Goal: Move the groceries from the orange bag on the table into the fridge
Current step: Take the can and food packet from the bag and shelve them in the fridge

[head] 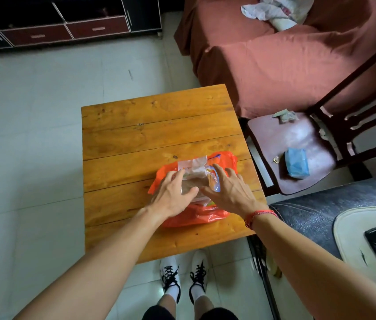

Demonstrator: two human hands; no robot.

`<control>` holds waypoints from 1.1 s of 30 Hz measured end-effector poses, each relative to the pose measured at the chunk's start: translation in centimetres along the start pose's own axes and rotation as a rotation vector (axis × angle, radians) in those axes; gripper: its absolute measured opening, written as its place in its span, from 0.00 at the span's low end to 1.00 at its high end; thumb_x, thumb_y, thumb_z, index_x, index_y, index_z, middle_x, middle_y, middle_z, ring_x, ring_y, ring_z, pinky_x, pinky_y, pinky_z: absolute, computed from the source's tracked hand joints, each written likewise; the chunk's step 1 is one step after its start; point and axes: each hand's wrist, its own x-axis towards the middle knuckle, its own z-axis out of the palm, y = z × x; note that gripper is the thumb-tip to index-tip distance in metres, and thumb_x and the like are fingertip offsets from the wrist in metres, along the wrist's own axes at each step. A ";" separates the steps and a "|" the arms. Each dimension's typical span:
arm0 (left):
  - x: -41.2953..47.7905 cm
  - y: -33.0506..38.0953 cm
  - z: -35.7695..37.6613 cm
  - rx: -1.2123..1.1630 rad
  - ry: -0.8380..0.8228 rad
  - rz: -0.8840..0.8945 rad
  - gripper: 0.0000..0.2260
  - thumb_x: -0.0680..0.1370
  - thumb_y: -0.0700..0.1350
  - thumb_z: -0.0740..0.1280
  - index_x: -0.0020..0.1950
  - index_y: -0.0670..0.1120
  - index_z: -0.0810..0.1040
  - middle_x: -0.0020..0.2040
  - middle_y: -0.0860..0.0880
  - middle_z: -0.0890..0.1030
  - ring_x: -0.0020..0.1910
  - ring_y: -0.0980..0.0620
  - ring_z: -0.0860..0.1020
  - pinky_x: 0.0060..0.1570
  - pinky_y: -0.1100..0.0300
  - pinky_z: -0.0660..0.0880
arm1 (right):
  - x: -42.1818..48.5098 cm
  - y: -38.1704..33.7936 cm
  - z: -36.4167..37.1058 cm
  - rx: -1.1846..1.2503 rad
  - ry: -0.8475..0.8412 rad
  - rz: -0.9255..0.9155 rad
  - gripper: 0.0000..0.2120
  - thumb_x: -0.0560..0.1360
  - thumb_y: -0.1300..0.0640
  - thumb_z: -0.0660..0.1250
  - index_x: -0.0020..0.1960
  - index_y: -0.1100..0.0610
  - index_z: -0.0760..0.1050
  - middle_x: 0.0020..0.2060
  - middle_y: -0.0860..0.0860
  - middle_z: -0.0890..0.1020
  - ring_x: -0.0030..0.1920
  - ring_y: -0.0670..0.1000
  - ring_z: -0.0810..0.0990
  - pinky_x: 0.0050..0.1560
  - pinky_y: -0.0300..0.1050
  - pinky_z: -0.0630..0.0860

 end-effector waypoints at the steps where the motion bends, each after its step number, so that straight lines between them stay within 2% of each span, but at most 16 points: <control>1: 0.4 -0.2 0.2 -0.002 -0.022 -0.039 0.29 0.79 0.57 0.63 0.77 0.50 0.60 0.74 0.48 0.64 0.72 0.47 0.65 0.68 0.53 0.64 | 0.5 0.1 0.2 0.031 -0.016 0.008 0.41 0.75 0.32 0.62 0.81 0.47 0.52 0.72 0.60 0.67 0.68 0.66 0.69 0.64 0.63 0.72; 4: 1.6 -1.4 0.8 -0.014 -0.059 -0.142 0.30 0.78 0.58 0.63 0.77 0.51 0.60 0.75 0.46 0.64 0.74 0.46 0.64 0.71 0.49 0.64 | 1.9 0.5 0.9 0.162 -0.040 0.037 0.45 0.71 0.29 0.62 0.81 0.48 0.52 0.67 0.62 0.72 0.64 0.65 0.73 0.62 0.61 0.74; 6: 2.3 -2.2 1.1 -0.022 -0.071 -0.203 0.31 0.77 0.57 0.64 0.77 0.51 0.61 0.74 0.44 0.66 0.74 0.45 0.64 0.72 0.50 0.63 | 2.8 0.7 1.4 0.243 -0.062 0.078 0.44 0.74 0.34 0.66 0.81 0.50 0.52 0.65 0.63 0.72 0.62 0.64 0.75 0.62 0.57 0.74; 9: 3.2 -2.8 1.5 -0.046 -0.042 -0.243 0.26 0.77 0.55 0.66 0.74 0.52 0.66 0.71 0.46 0.70 0.70 0.46 0.68 0.67 0.55 0.65 | 3.8 1.0 2.1 0.322 -0.077 0.107 0.42 0.76 0.40 0.69 0.81 0.52 0.53 0.63 0.63 0.75 0.56 0.60 0.77 0.56 0.48 0.74; 12: 4.0 -3.0 1.8 -0.089 -0.005 -0.276 0.24 0.78 0.51 0.66 0.73 0.50 0.68 0.70 0.48 0.72 0.69 0.48 0.70 0.59 0.60 0.64 | 4.8 1.1 2.9 0.428 -0.075 0.142 0.41 0.75 0.42 0.71 0.81 0.53 0.56 0.68 0.62 0.75 0.64 0.60 0.77 0.58 0.46 0.74; 14: 4.5 -3.3 2.2 -0.119 -0.010 -0.306 0.23 0.78 0.49 0.66 0.73 0.49 0.67 0.70 0.49 0.73 0.67 0.47 0.71 0.55 0.62 0.63 | 5.4 1.1 3.2 0.494 -0.088 0.188 0.41 0.75 0.42 0.73 0.80 0.53 0.57 0.68 0.58 0.76 0.64 0.59 0.78 0.58 0.46 0.75; 16: 5.0 -3.6 2.5 -0.166 -0.016 -0.330 0.24 0.78 0.48 0.66 0.73 0.48 0.66 0.71 0.49 0.72 0.68 0.48 0.70 0.55 0.63 0.61 | 5.9 1.2 3.4 0.528 -0.085 0.222 0.42 0.74 0.42 0.74 0.80 0.52 0.58 0.66 0.56 0.78 0.60 0.57 0.80 0.57 0.48 0.78; 19: 5.3 -4.0 3.0 -0.218 -0.037 -0.390 0.26 0.79 0.47 0.65 0.75 0.48 0.63 0.73 0.48 0.69 0.70 0.47 0.69 0.59 0.60 0.62 | 6.6 1.3 3.6 0.538 -0.087 0.245 0.39 0.74 0.45 0.75 0.78 0.53 0.61 0.64 0.54 0.78 0.55 0.54 0.81 0.50 0.43 0.76; 21: 5.5 -4.3 3.2 -0.243 -0.045 -0.419 0.27 0.78 0.48 0.65 0.76 0.47 0.61 0.74 0.48 0.68 0.71 0.45 0.68 0.61 0.57 0.64 | 7.0 1.4 3.7 0.543 -0.097 0.238 0.35 0.73 0.46 0.76 0.76 0.52 0.66 0.52 0.49 0.81 0.45 0.49 0.82 0.41 0.39 0.76; 23: 5.8 -4.4 3.5 -0.276 -0.052 -0.443 0.27 0.78 0.47 0.64 0.76 0.47 0.61 0.74 0.47 0.68 0.70 0.45 0.68 0.62 0.55 0.64 | 7.2 1.4 3.8 0.532 -0.110 0.244 0.32 0.72 0.49 0.77 0.73 0.52 0.69 0.45 0.46 0.79 0.36 0.43 0.79 0.32 0.35 0.74; 26: 6.4 -4.4 4.0 -0.327 -0.034 -0.481 0.28 0.78 0.46 0.63 0.77 0.46 0.59 0.73 0.46 0.68 0.71 0.43 0.68 0.66 0.52 0.64 | 7.5 2.0 4.1 0.542 -0.151 0.254 0.32 0.71 0.54 0.79 0.72 0.54 0.71 0.41 0.45 0.80 0.32 0.43 0.79 0.36 0.39 0.79; 29: 7.0 -4.4 4.5 -0.350 -0.007 -0.516 0.28 0.78 0.44 0.65 0.76 0.44 0.59 0.71 0.46 0.70 0.68 0.44 0.70 0.63 0.56 0.64 | 7.4 3.0 3.0 0.565 -0.155 0.285 0.29 0.71 0.57 0.79 0.70 0.56 0.74 0.38 0.46 0.81 0.30 0.44 0.80 0.30 0.37 0.79; 31: 7.4 -4.5 4.8 -0.354 0.022 -0.539 0.29 0.77 0.44 0.67 0.75 0.42 0.60 0.68 0.45 0.73 0.65 0.44 0.72 0.60 0.58 0.65 | 7.0 3.9 2.0 0.606 -0.162 0.312 0.27 0.71 0.60 0.78 0.68 0.56 0.74 0.39 0.51 0.82 0.35 0.50 0.82 0.36 0.46 0.84; 33: 7.8 -4.7 5.3 -0.319 0.039 -0.548 0.32 0.75 0.47 0.70 0.74 0.43 0.59 0.67 0.44 0.74 0.64 0.42 0.73 0.63 0.55 0.68 | 6.7 4.6 1.1 0.636 -0.171 0.321 0.26 0.71 0.61 0.78 0.66 0.55 0.74 0.41 0.54 0.83 0.37 0.53 0.83 0.40 0.56 0.85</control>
